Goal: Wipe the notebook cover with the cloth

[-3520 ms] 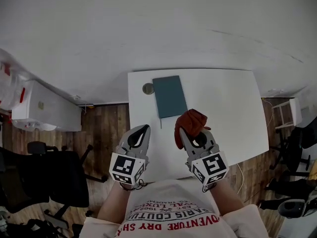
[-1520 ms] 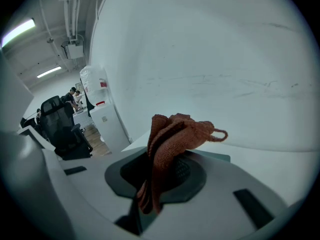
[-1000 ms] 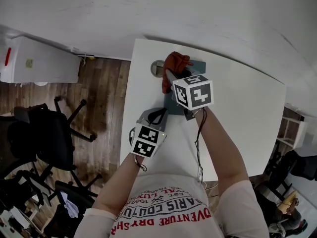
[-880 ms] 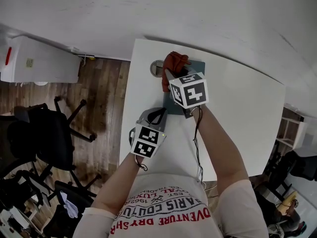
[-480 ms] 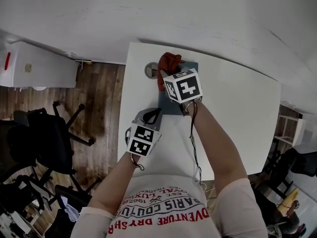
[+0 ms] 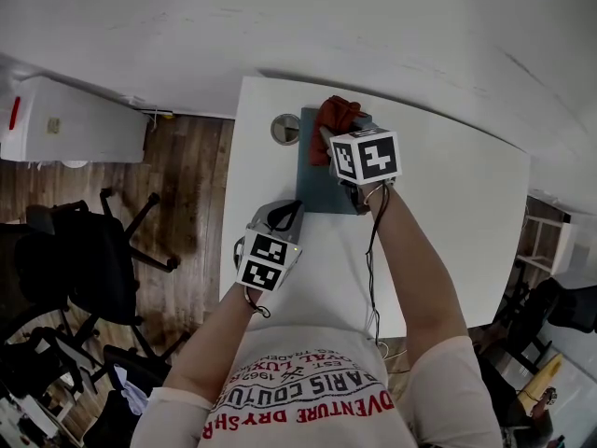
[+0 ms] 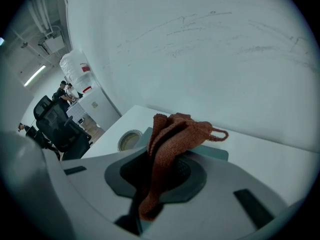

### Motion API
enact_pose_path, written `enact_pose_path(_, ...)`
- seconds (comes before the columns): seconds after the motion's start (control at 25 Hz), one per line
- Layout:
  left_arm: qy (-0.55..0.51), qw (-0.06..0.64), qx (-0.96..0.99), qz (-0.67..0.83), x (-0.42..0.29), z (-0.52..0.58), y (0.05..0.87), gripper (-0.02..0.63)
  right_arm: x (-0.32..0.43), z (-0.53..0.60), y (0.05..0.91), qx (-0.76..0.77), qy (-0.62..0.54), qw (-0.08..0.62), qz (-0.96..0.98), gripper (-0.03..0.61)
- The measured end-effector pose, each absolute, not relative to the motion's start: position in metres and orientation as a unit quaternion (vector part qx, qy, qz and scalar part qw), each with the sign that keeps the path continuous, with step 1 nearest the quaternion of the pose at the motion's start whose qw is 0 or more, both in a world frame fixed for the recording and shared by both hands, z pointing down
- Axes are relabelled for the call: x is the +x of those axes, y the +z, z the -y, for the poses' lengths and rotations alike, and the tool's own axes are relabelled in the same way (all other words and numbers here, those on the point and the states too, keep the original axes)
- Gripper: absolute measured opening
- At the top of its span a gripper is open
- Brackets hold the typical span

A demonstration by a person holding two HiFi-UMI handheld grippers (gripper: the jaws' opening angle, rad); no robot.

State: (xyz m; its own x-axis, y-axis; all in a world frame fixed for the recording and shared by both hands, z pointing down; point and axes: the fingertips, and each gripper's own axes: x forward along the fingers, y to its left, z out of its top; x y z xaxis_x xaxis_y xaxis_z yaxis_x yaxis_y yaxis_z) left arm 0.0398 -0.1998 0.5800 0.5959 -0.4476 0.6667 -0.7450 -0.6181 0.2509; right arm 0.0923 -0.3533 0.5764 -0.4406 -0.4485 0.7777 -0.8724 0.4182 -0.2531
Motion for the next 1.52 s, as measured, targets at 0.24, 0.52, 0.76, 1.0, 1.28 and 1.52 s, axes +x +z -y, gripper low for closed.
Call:
enact_pose_path(0.24, 0.283, 0.262, 0.854, 0.35, 0.04, 0.199, 0.58, 0.009, 0.116, 0.354, 0.576, 0.436, 0.334, 0.322, 0.771, 0.074)
enact_pose_path(0.52, 0.284, 0.263, 0.854, 0.348, 0.04, 0.199, 0.58, 0.009, 0.144, 0.357, 0.576, 0.446, 0.344, 0.319, 0.762, 0.074)
enact_pose_path(0.76, 0.284, 0.262, 0.854, 0.348, 0.04, 0.199, 0.581, 0.009, 0.171, 0.362, 0.574, 0.469, 0.341, 0.327, 0.746, 0.074)
enact_pose_path(1.0, 0.283, 0.269, 0.853, 0.347, 0.04, 0.199, 0.58, 0.009, 0.195, 0.357, 0.573, 0.485, 0.336, 0.333, 0.735, 0.074)
enact_pose_path(1.28, 0.284, 0.262, 0.85, 0.358, 0.039, 0.199, 0.584, 0.009, 0.211, 0.344, 0.573, 0.517, 0.321, 0.348, 0.713, 0.071)
enact_pose_path(1.52, 0.288, 0.267, 0.848, 0.355, 0.038, 0.196, 0.586, 0.009, 0.184, 0.33, 0.543, 0.491, 0.317, 0.317, 0.747, 0.071)
